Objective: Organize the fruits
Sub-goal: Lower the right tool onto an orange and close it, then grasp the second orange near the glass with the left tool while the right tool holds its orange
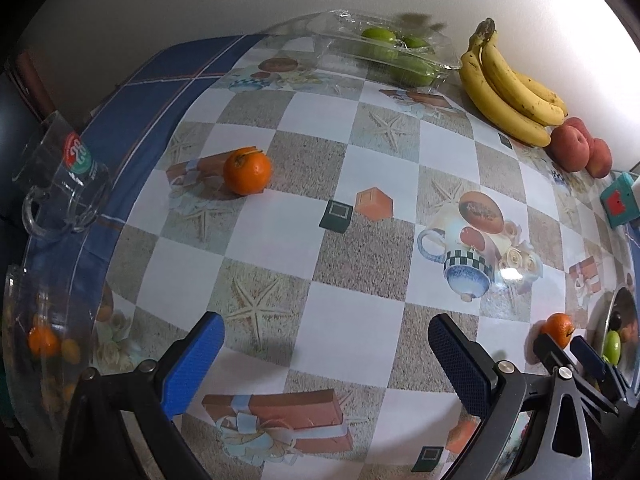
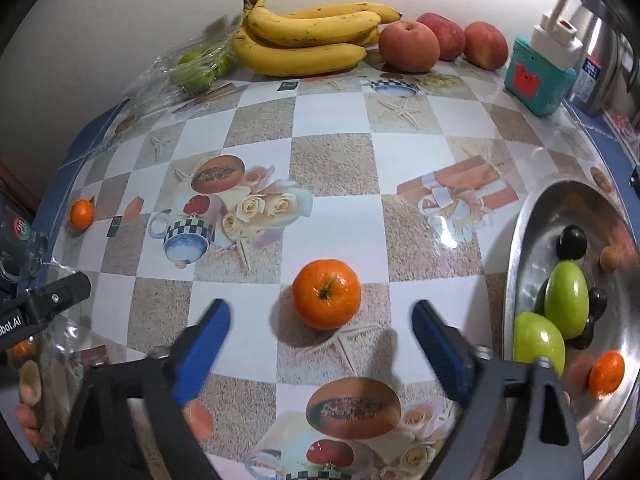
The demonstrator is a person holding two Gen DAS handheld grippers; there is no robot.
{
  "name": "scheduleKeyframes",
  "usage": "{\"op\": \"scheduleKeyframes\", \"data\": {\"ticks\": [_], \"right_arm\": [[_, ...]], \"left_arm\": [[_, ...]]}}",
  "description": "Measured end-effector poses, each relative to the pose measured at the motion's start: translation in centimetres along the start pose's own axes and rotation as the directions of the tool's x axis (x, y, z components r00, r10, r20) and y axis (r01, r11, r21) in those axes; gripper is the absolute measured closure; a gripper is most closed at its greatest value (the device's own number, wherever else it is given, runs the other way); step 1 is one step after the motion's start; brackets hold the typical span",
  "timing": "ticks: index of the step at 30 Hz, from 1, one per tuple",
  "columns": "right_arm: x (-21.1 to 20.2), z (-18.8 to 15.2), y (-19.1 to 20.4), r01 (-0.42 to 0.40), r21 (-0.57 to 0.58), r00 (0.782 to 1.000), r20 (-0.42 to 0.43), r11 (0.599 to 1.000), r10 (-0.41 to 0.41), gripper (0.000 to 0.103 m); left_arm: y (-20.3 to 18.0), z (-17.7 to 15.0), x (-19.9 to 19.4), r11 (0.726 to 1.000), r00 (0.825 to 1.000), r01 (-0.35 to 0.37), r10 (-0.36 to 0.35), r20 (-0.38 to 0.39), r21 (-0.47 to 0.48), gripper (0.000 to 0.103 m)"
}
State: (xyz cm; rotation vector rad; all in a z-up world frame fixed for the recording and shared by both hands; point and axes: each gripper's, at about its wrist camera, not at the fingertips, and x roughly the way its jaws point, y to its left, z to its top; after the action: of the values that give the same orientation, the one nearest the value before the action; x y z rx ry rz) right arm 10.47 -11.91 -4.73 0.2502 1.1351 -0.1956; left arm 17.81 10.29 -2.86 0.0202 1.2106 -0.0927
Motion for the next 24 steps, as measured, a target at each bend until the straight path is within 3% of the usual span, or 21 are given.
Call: {"op": "scheduleKeyframes", "data": {"ticks": [3,5,14,21,24], "right_arm": [[0.4,0.0,-0.1,0.012,-0.001,1.0,0.002,1.0,-0.012,0.03],[0.8,0.0,-0.2,0.019,-0.002,1.0,-0.002,1.0,-0.019,0.043],[1.1,0.3,-0.4,0.006,0.003,1.0,-0.007,1.0,-0.006,0.065],[1.2,0.4,-0.3,0.002,0.004,1.0,-0.009,1.0,-0.002,0.066],[1.1,0.6,-0.6,0.003,0.019,1.0,-0.006,1.0,-0.003,0.066]], "left_arm": [[-0.3,0.2,0.1,1.0,1.0,-0.019,0.019,0.017,0.017,0.0],[-0.3,0.4,0.0,0.999,0.999,-0.032,0.031,0.031,0.023,0.0],[-0.9,1.0,0.2,0.997,0.997,-0.055,0.051,0.064,0.062,0.0],[-1.2,1.7,0.3,0.992,0.993,-0.093,0.086,0.085,0.086,0.0],[-0.6,2.4,-0.1,0.988,0.984,-0.133,0.122,0.13,0.084,0.0]]}}
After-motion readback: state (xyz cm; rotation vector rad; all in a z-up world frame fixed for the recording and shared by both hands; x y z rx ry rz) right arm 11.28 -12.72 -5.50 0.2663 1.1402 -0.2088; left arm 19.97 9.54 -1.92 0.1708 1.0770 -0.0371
